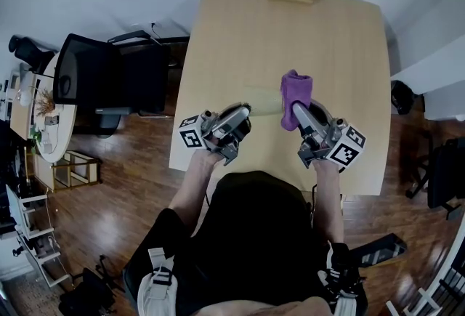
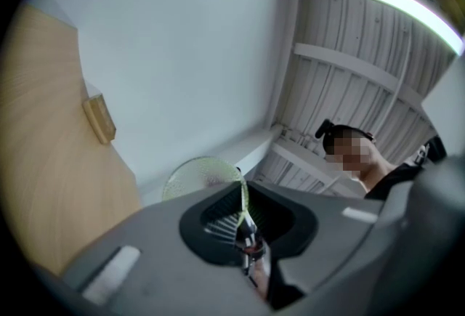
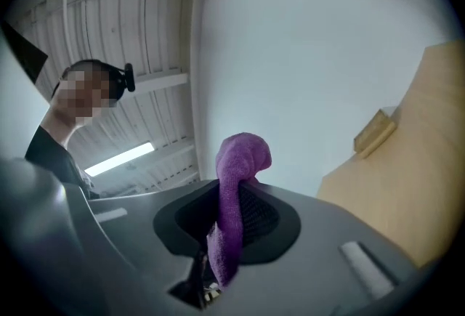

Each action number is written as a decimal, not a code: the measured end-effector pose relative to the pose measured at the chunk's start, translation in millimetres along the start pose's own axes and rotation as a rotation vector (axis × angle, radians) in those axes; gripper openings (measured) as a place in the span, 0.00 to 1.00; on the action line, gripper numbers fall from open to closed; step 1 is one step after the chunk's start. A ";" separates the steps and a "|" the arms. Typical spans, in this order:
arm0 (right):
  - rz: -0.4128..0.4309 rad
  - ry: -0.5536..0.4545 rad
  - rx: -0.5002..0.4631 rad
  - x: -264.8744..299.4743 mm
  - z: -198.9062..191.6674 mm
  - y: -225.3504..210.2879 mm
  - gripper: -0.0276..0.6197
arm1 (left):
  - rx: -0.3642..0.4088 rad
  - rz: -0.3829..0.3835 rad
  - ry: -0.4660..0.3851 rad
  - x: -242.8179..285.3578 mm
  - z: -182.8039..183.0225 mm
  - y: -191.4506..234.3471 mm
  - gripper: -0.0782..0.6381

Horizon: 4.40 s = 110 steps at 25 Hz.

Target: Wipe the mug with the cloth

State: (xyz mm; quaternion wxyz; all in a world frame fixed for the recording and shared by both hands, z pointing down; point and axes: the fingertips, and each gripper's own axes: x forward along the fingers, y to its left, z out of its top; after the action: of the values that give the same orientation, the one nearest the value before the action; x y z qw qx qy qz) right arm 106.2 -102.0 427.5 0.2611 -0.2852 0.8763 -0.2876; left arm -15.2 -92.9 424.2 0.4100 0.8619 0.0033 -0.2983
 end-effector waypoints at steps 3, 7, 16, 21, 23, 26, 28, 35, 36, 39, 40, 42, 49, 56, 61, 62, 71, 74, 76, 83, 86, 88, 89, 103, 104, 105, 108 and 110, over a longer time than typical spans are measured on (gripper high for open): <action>-0.088 0.040 0.010 -1.1 -19.7 -21.9 0.14 | 0.001 -0.013 0.016 1.3 -5.9 -3.1 0.17; -0.252 0.125 -0.038 -15.5 -37.0 -51.5 0.14 | 0.009 0.011 -0.016 -3.0 0.8 -0.7 0.17; -0.028 0.060 -0.125 1.2 -5.7 14.3 0.14 | 0.028 -0.002 -0.019 1.6 3.4 -1.3 0.17; -0.102 0.074 -0.030 -4.2 -22.4 -18.2 0.14 | 0.021 -0.043 0.012 4.8 -4.3 -9.3 0.17; -0.179 0.145 -0.039 -7.8 -36.8 -38.4 0.14 | 0.017 -0.027 0.016 -0.8 -5.2 -3.6 0.17; -0.342 0.261 -0.061 -25.6 -58.9 -75.0 0.14 | -0.006 0.003 -0.004 -13.6 -7.5 9.4 0.17; -0.377 0.244 -0.006 -36.1 -59.4 -84.8 0.14 | 0.003 0.033 0.001 -16.1 -8.2 15.8 0.17; -0.318 -0.023 0.210 -65.9 -21.8 -97.6 0.14 | 0.129 0.259 0.186 -29.4 -30.9 72.7 0.17; -0.318 -0.072 0.251 -72.8 -17.5 -103.2 0.14 | 0.165 0.308 0.250 -30.8 -37.8 85.6 0.17; -0.372 -0.188 0.371 -96.3 -16.5 -127.2 0.14 | 0.279 0.442 0.444 -41.0 -59.3 135.8 0.17; -0.395 -0.207 0.404 -102.4 -19.9 -134.1 0.14 | 0.317 0.476 0.505 -43.1 -65.0 152.4 0.17; -0.417 -0.226 0.453 -109.7 -26.9 -143.7 0.14 | 0.382 0.536 0.616 -41.9 -71.8 180.4 0.17; -0.444 -0.248 0.514 -119.3 -42.1 -163.6 0.14 | 0.579 0.658 0.972 -28.4 -84.2 257.2 0.17; -0.468 -0.255 0.531 -124.1 -49.3 -185.1 0.14 | 0.667 0.658 1.228 -15.0 -104.3 307.6 0.17; -0.481 -0.285 0.609 -128.3 -59.7 -205.0 0.14 | 0.638 0.640 1.236 -2.6 -115.4 320.7 0.17; -0.486 -0.287 0.617 -129.6 -61.0 -208.2 0.14 | 0.631 0.639 1.225 0.5 -116.3 322.0 0.17; -0.470 -0.292 0.622 -130.5 -62.0 -213.7 0.14 | 0.664 0.646 1.260 7.6 -120.3 328.2 0.26; -0.455 -0.302 0.632 -128.5 -60.2 -210.5 0.14 | 0.684 0.646 1.256 9.4 -118.5 325.9 0.27; -0.453 -0.309 0.641 -128.8 -60.0 -209.1 0.14 | 0.687 0.637 1.246 12.0 -118.3 320.6 0.28; -0.421 -0.318 0.647 -127.9 -57.7 -199.1 0.14 | 0.656 0.652 1.062 16.7 -105.6 279.7 0.29; -0.387 -0.310 0.647 -123.5 -57.6 -185.7 0.14 | 0.551 0.657 0.859 6.4 -101.2 239.9 0.29; -0.352 -0.302 0.654 -119.0 -56.3 -173.5 0.14 | 0.455 0.640 0.670 -6.1 -97.0 207.3 0.29; -0.331 -0.297 0.657 -117.6 -55.2 -167.2 0.14 | 0.401 0.628 0.558 -13.8 -93.1 190.4 0.29; -0.180 -0.291 0.671 -117.6 -90.1 -53.8 0.14 | 0.054 0.440 -0.155 -123.2 -69.9 15.2 0.26; -0.183 -0.292 0.649 -118.3 -93.3 -45.0 0.14 | 0.047 0.401 -0.157 -122.3 -67.4 7.3 0.26; -0.189 -0.289 0.629 -119.7 -96.4 -35.8 0.14 | 0.040 0.362 -0.164 -121.0 -66.0 -2.2 0.26; -0.206 -0.293 0.608 -128.7 -107.4 -1.7 0.14 | -0.001 0.252 -0.214 -123.8 -72.8 -34.2 0.26; -0.220 -0.298 0.608 -139.1 -120.7 23.0 0.14 | -0.030 0.205 -0.243 -133.2 -81.8 -54.9 0.26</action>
State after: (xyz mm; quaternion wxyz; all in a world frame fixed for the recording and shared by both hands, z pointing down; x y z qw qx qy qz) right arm 120.6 46.7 537.6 0.4266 -0.3260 0.6669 -0.5167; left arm -96.5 33.3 494.1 0.4485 0.8091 -0.1301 -0.3569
